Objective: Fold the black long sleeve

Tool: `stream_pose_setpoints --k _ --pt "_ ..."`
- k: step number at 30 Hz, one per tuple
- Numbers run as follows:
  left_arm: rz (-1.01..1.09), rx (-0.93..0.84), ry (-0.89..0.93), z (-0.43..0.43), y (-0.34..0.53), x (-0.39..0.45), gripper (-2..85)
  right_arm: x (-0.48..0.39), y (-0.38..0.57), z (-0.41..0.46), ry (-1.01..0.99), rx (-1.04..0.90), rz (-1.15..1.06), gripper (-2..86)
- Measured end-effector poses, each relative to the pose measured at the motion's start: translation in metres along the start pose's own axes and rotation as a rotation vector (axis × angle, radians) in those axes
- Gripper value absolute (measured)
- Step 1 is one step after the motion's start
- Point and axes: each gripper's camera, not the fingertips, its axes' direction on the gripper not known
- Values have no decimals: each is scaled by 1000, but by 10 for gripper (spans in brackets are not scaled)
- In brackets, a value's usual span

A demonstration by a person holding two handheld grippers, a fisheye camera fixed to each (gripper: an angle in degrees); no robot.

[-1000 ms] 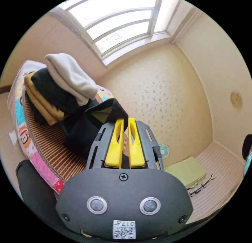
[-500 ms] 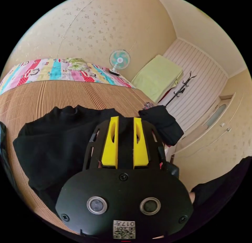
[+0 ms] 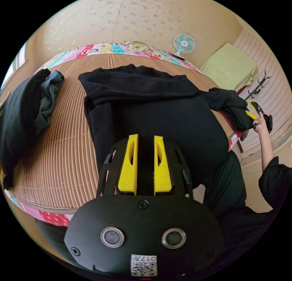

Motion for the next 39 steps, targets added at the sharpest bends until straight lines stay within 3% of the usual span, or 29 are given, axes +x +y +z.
stream_pose_setpoints --k 2,6,8,11,12,15,19,22,27,28,31,34,37,39 --pt "34 3 -27 2 -1 5 71 -16 -15 13 -25 -67 -76 60" --pt "13 38 -11 6 3 3 68 -47 -33 -45 -114 121 -360 31" --pt "-14 79 14 7 9 -3 66 -18 -37 -63 -86 155 -264 33" --pt "-101 115 78 8 14 -17 57 66 -30 -53 58 55 97 43" --pt "-119 116 95 9 13 -21 52 88 -13 -58 -25 91 152 48" --pt "-128 121 118 10 13 -27 50 101 26 -85 -222 223 198 82" --pt "-134 124 119 11 12 -30 47 78 42 -92 -202 248 147 109" --pt "-132 131 122 12 11 -33 46 47 26 -69 -122 141 32 109" --pt "-149 154 165 14 11 -43 41 -15 -7 -14 232 -29 8 57" --pt "-152 156 171 14 11 -45 40 -25 -8 -13 217 -24 15 49" --pt "-165 169 201 16 11 -51 38 -118 4 -9 -88 46 -141 39" --pt "-175 177 221 16 9 -55 37 -252 56 35 -336 -86 -442 39" --pt "-177 176 220 16 4 -55 37 -364 154 104 -500 -325 -671 45" --pt "-187 170 234 15 0 -56 37 -417 255 170 -488 -626 -881 60"
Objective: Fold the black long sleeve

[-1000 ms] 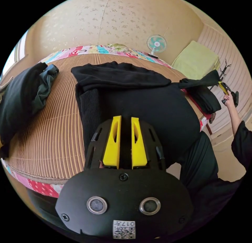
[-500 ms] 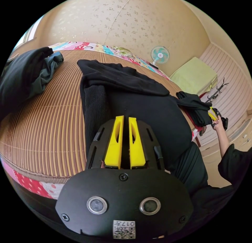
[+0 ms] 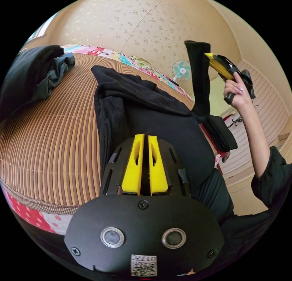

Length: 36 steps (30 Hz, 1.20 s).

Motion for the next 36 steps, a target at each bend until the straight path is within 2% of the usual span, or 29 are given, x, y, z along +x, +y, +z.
stream_pose_setpoints --k 2,3,5,7,9,10,12,14,16,17,20,23,25,28,30,33,36 --pt "-25 -42 17 -2 -7 -1 33 -13 16 71 4 -247 20 71" --pt "-41 -90 32 -6 -14 -1 24 -19 35 88 8 -289 32 76" --pt "-44 -161 34 -13 -21 1 7 -29 66 85 30 -279 17 78" --pt "-65 -169 -28 -29 -26 5 -3 -34 97 66 171 -265 51 79" --pt "-10 -88 -124 -50 -30 20 -7 -42 137 32 425 -218 78 79" --pt "9 -78 -158 -51 -31 25 -8 -43 146 24 486 -206 84 79" --pt "81 -178 -282 -27 -41 40 -9 -38 177 1 689 -188 159 79" --pt "157 -374 -330 15 -52 45 -9 -23 192 5 717 -233 252 79" --pt "198 -365 -374 22 -70 49 -9 -16 195 17 704 -229 256 76" --pt "193 -433 -364 32 -86 45 -9 -17 185 27 738 -250 243 71" --pt "131 -503 -274 49 -132 21 -10 -4 139 59 776 -326 274 51" --pt "15 -488 -159 61 -176 -19 -9 28 92 85 697 -311 294 39" --pt "-34 -464 -149 59 -197 -37 -9 44 70 98 669 -300 256 37" --pt "-35 -309 -167 19 -207 -41 -7 58 43 90 575 -399 317 39" --pt "60 -137 -142 -32 -179 -30 -2 37 56 48 507 -270 249 41" --pt "149 -68 -155 -75 -110 -18 25 8 122 -14 537 -93 230 60" --pt "121 -57 -141 -102 -35 -15 75 -6 207 -60 621 -10 295 86"
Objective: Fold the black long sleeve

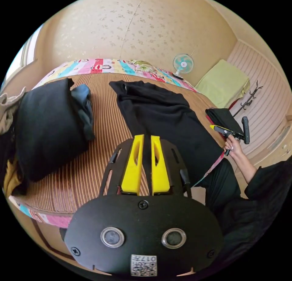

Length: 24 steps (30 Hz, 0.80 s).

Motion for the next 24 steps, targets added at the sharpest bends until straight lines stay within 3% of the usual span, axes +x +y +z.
stream_pose_setpoints --k 6,8,11,13,18,21,24 --pt "-116 -97 -67 1 80 11 129 38 84 -13 -32 -111 46 104" --pt "-159 -69 -87 -1 84 13 125 43 87 -17 -47 -104 79 85" --pt "-180 -181 -94 3 76 14 79 52 80 -21 -152 -178 142 48" --pt "-181 -190 49 -6 74 8 51 64 82 -39 -288 -138 169 41" --pt "-174 90 603 -97 88 -27 44 106 107 -143 -768 177 108 34" --pt "-168 254 685 -148 98 -38 46 111 120 -207 -793 352 6 33" --pt "-226 318 680 -159 91 -48 50 113 108 -226 -724 399 20 33"
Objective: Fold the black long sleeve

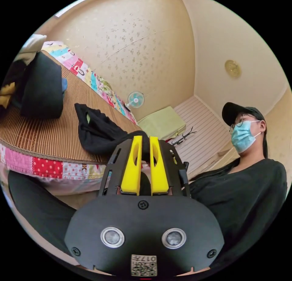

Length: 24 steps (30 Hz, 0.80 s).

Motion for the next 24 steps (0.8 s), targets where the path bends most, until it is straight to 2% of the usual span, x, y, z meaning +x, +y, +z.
stream_pose_setpoints --k 4,8,11,14,16,18,20,21,24 --pt "-52 16 -90 38 -38 -23 50 23 -40 61 144 -35 15 33" --pt "-107 90 -223 87 -106 -76 60 64 -112 182 313 -4 70 39" --pt "-139 116 -261 102 -125 -102 83 72 -137 255 483 -94 163 56" --pt "-126 127 -290 100 -96 -97 99 46 -116 290 501 -135 101 64" --pt "-102 49 -445 102 -69 -92 100 37 -87 312 497 -197 -11 61" --pt "-130 -35 -631 104 -25 -96 117 56 -41 349 666 -422 -79 44" --pt "-187 -84 -655 102 2 -104 134 87 -9 362 840 -585 -69 26" --pt "-231 -98 -646 101 17 -109 143 84 1 343 798 -460 -119 17" --pt "-315 -83 -549 101 39 -119 148 79 -8 328 924 -451 -34 8"
